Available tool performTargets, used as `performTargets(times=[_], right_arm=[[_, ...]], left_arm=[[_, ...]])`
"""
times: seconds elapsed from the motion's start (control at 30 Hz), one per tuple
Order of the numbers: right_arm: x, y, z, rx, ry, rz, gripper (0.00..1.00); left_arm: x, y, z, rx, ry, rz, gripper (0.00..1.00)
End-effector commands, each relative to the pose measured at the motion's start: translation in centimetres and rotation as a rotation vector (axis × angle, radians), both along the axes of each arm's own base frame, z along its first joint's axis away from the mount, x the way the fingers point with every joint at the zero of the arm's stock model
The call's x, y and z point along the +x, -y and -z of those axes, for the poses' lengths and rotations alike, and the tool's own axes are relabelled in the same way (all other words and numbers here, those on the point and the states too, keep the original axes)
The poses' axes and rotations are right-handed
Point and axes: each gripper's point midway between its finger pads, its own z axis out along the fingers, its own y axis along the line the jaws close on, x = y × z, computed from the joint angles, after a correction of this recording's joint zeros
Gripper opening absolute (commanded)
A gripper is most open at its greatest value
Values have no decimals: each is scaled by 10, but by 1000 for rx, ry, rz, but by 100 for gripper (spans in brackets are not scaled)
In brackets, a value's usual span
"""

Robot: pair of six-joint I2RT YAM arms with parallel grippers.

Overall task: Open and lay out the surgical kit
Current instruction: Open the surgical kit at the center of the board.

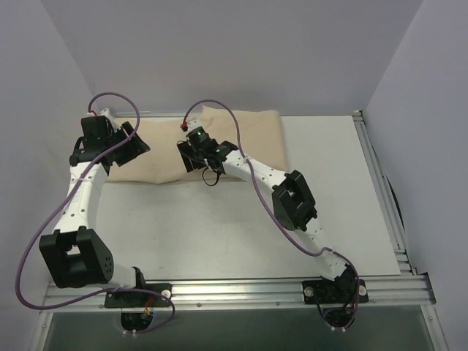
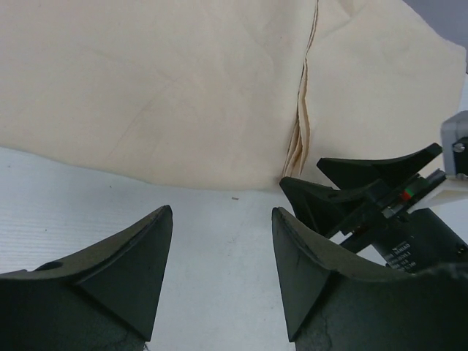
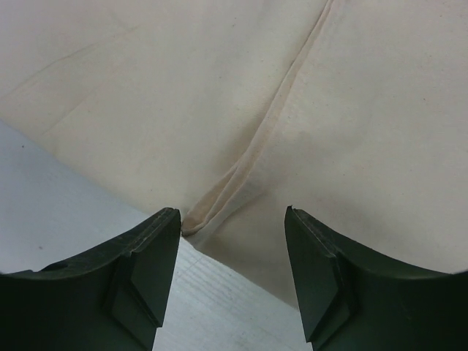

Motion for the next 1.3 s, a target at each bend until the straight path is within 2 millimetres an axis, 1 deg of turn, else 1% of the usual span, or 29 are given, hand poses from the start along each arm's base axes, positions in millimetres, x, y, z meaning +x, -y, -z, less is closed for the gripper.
performTargets(times=[0.0,0.03,0.07,0.13,0.17,0.23,0.27,0.33,0.37,0.43,0.47,0.57,0.73,0.83,0.87,0.9,0.93,0.97,1.03,1.07,1.13,1.17,1.2,1.23,1.27], right_arm=[[3,-5,2,-33,30,10,59],[3,-7,3,-30,34,8,58],[3,-10,6,-28,28,5,52],[2,-14,5,-17,28,-2,47],[3,-15,8,-17,25,2,38],[5,-13,7,-18,28,21,24],[7,-11,0,-16,43,39,18],[9,-10,-8,-1,62,53,18],[10,-8,-18,9,77,61,18],[14,-3,-29,12,101,87,18],[16,-1,-41,24,116,93,18],[22,5,-54,45,129,105,17],[29,13,-57,74,110,115,15],[31,15,-63,101,110,113,17],[31,16,-68,109,115,118,15],[35,21,-71,111,119,135,7],[43,36,-72,98,127,186,0],[47,47,-83,120,132,223,0],[59,71,-94,148,142,265,0],[69,106,-99,146,144,325,0],[79,152,-105,124,161,413,0],[86,203,-105,89,169,504,0],[90,232,-107,84,183,554,0],[92,262,-105,82,180,608,0],[89,293,-117,105,197,657,0]], left_arm=[[4,4,-24,-7,99,22,65],[4,4,-21,-8,89,24,64],[4,4,-19,-6,83,28,64],[5,6,-16,-13,81,35,64],[5,6,-16,-16,82,36,64],[6,7,-16,-18,82,40,63],[5,7,-17,-17,84,41,63],[5,7,-19,-18,87,42,63],[5,7,-20,-15,91,44,63],[5,8,-21,-19,93,48,63],[5,9,-22,-21,94,48,63],[5,10,-23,-31,95,52,63],[6,13,-21,-50,97,61,63],[6,15,-19,-57,96,64,63],[7,15,-18,-58,94,63,63],[7,15,-18,-60,92,66,63],[7,15,-18,-62,92,66,63],[7,16,-19,-68,92,62,62],[8,17,-17,-82,88,65,62],[7,19,-15,-94,83,66,62],[8,24,-13,-117,84,83,62],[7,25,-9,-128,75,83,62],[9,27,-9,-131,88,89,62],[9,27,-8,-135,93,90,62],[8,27,-6,-137,88,89,62]])
